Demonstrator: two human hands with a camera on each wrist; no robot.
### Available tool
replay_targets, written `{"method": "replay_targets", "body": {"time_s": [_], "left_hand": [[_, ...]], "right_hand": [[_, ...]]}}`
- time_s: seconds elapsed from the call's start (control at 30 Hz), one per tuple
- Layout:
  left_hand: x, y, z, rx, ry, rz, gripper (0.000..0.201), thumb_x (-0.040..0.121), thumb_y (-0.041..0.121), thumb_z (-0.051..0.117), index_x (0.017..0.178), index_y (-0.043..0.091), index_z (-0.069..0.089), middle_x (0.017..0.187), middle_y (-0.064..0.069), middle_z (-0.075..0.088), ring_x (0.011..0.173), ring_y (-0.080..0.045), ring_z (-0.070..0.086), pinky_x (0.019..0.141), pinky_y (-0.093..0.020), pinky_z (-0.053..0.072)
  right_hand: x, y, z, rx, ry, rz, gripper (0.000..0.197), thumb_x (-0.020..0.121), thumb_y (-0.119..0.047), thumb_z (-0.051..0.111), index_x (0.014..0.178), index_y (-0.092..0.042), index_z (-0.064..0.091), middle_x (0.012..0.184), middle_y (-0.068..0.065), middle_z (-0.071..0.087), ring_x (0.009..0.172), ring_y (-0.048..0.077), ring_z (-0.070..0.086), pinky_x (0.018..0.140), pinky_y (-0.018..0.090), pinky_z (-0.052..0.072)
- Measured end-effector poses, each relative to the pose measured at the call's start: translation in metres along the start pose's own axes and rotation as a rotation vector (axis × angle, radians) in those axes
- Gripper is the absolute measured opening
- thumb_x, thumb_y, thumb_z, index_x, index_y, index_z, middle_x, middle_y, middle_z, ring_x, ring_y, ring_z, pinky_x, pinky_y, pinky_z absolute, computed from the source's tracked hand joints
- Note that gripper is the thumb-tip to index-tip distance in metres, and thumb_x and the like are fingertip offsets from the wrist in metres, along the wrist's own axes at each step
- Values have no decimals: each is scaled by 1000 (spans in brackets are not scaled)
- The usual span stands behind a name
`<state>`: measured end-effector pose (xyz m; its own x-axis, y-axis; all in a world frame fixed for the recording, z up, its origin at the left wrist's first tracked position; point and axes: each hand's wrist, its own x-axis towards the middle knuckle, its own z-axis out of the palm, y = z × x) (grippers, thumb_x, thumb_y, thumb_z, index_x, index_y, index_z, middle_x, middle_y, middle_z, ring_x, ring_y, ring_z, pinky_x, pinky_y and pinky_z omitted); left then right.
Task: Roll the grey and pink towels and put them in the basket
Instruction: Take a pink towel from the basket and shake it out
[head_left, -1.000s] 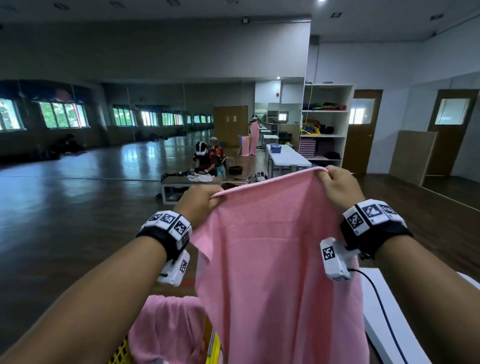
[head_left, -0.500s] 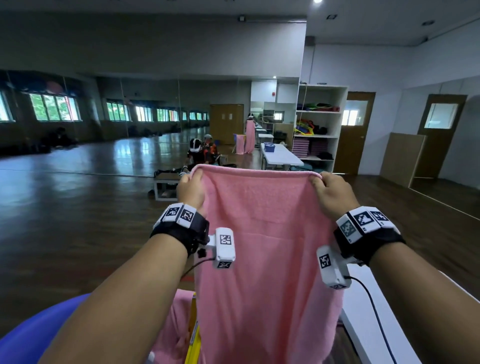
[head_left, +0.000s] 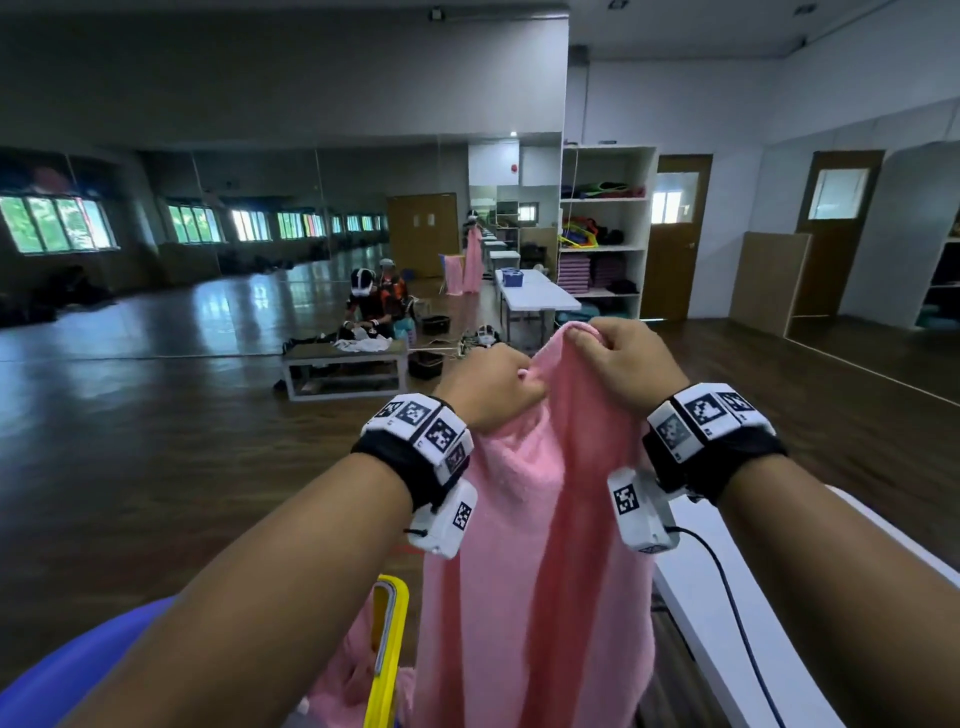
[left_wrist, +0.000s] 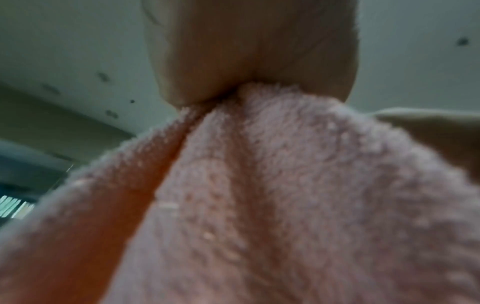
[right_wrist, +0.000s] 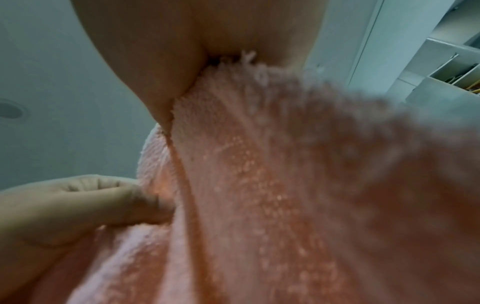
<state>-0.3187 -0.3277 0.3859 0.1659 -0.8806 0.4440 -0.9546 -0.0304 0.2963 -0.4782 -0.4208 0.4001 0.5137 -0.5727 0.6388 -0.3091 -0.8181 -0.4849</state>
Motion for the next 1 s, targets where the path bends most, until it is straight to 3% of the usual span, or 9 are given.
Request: {"method": "replay_targets", "body": {"time_s": [0.07,0.13,0.23,0.33,0.43,0.57,0.77,0.9,1.0], "left_hand": [[3,-8,-7,-3,118,-32,35,89,32,54,58,15,57,57,0,59,57,-22,57,51,-27,42],[7,-17,-18,42,209,-49,35,89,30,52,58,16,55,58,1,58,57,-20,56,50,-26,39],[11,-29,-27,70,287,-81,31,90,33,50,63,19,56,63,4,59,60,-18,58,56,-29,48],[10,-41,-28,13,362,-165,28,90,34,50,70,18,60,68,3,62,66,-21,60,62,-33,52],[7,-48,-16,-56,366,-259,26,92,32,51,74,15,61,73,0,64,71,-24,59,63,-34,47],[-4,-47,13,-123,136,-236,27,93,37,56,75,19,60,75,3,63,71,-19,58,57,-29,41],[-33,-66,42,47,-470,-142,25,72,45,80,70,27,63,64,9,64,57,-7,55,54,-22,45],[-41,-93,65,297,-577,-180,22,77,33,72,61,30,56,67,10,61,70,-15,58,63,-21,43],[-43,-116,78,345,-554,-310,22,83,33,69,66,26,57,88,-4,68,86,-25,60,76,-27,47]], "right_hand": [[-4,5,-8,-47,-47,1,34,91,-35,60,70,-9,59,65,5,58,64,20,52,59,32,38],[-12,16,-16,-122,-154,14,30,86,-41,67,72,-15,61,64,-1,57,61,15,52,57,29,39],[-30,49,-20,-252,-256,96,25,85,-40,68,74,-20,59,71,-1,61,69,21,58,65,33,46],[-54,89,-24,-302,-239,236,20,89,-36,63,79,-18,64,81,4,68,80,28,63,71,37,50],[-77,122,-29,-357,-216,367,17,91,-34,58,85,-20,67,90,7,70,87,33,62,70,34,45],[-90,151,-35,-420,-195,499,14,92,-30,51,82,-25,60,101,11,69,95,36,62,71,34,41],[-94,187,-51,-496,-163,662,15,91,-20,45,89,-19,59,107,17,65,97,38,60,71,34,39],[-88,199,-40,-522,-124,689,23,92,-20,40,100,-18,62,112,19,64,100,41,59,72,36,38],[-78,209,-25,-481,-152,739,31,95,-20,36,108,-12,63,120,20,61,107,43,57,77,37,40]]}}
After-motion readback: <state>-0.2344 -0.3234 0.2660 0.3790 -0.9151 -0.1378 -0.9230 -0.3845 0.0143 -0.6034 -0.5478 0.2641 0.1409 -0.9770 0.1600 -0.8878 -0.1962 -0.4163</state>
